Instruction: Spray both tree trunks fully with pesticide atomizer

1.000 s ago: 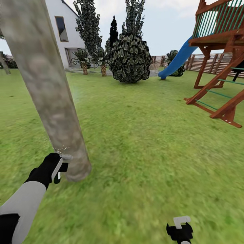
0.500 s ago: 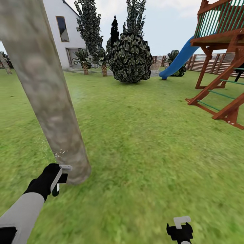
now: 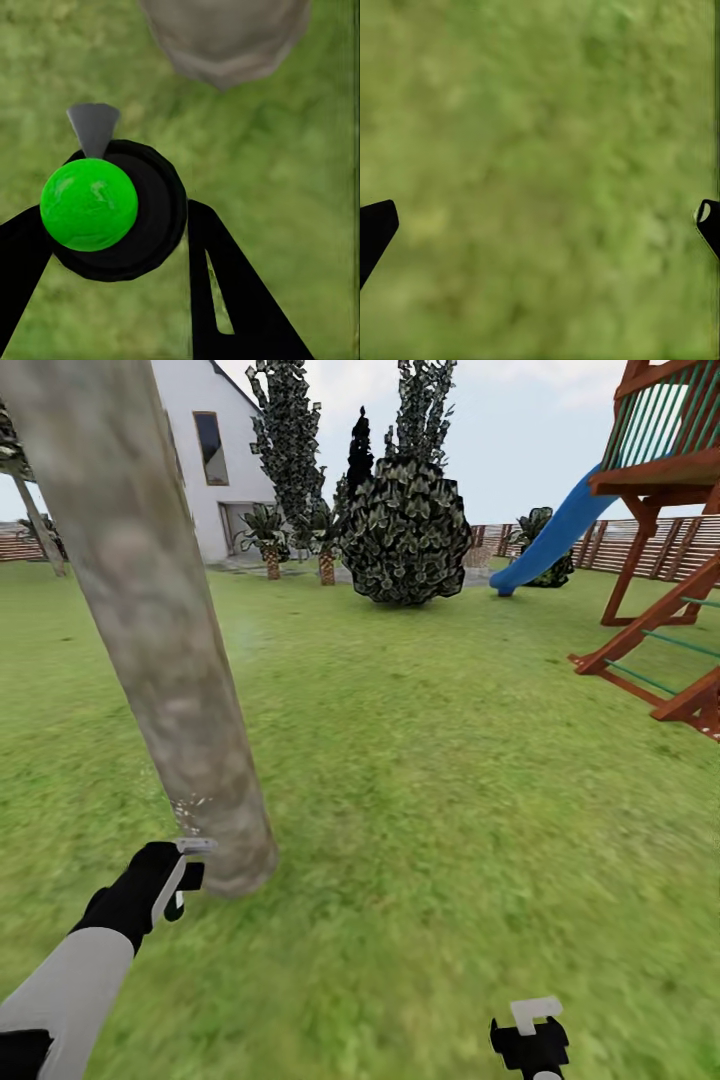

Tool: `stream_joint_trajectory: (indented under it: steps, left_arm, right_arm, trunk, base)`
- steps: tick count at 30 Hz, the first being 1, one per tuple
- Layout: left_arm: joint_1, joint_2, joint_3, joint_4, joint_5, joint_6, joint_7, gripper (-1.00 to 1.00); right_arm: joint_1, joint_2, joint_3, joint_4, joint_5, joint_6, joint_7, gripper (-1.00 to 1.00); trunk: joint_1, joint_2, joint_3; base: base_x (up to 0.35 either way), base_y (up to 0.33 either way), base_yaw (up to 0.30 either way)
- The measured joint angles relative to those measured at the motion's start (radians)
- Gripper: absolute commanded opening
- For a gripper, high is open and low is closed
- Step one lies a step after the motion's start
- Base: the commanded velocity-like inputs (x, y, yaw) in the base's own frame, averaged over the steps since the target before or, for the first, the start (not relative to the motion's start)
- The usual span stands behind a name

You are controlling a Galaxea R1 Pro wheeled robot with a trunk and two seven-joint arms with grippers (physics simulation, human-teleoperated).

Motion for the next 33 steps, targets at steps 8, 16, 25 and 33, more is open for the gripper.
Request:
stream_joint_trajectory:
  steps: [8,16,25,33]
  left_arm:
    - [0.000,-0.002,-0.002,-0.003,0.000,-0.002,0.001,-1.00]
    - [0.000,-0.002,-0.004,-0.005,0.000,-0.002,0.004,-1.00]
    - [-0.002,-0.002,-0.004,-0.009,0.000,-0.002,0.005,-1.00]
    - [-0.001,-0.026,-0.006,-0.069,0.008,0.004,0.002,-1.00]
  right_arm:
    - [0.000,0.000,0.000,0.000,0.000,0.000,0.000,1.00]
    - [0.000,0.000,0.000,0.001,0.000,0.000,0.000,1.00]
    - [0.000,0.000,0.000,0.001,0.000,0.000,0.000,1.00]
    - [0.000,0.002,0.000,0.002,0.000,0.000,0.002,1.00]
  trunk:
    - [0.000,0.000,0.000]
    - [0.000,0.000,0.000]
    - [0.000,0.000,0.000]
    - [0.000,0.000,0.000]
  base:
    - [0.000,-0.271,0.000]
    - [0.000,-0.271,0.018]
    - [0.029,-0.268,0.260]
    - [0.230,-0.186,0.276]
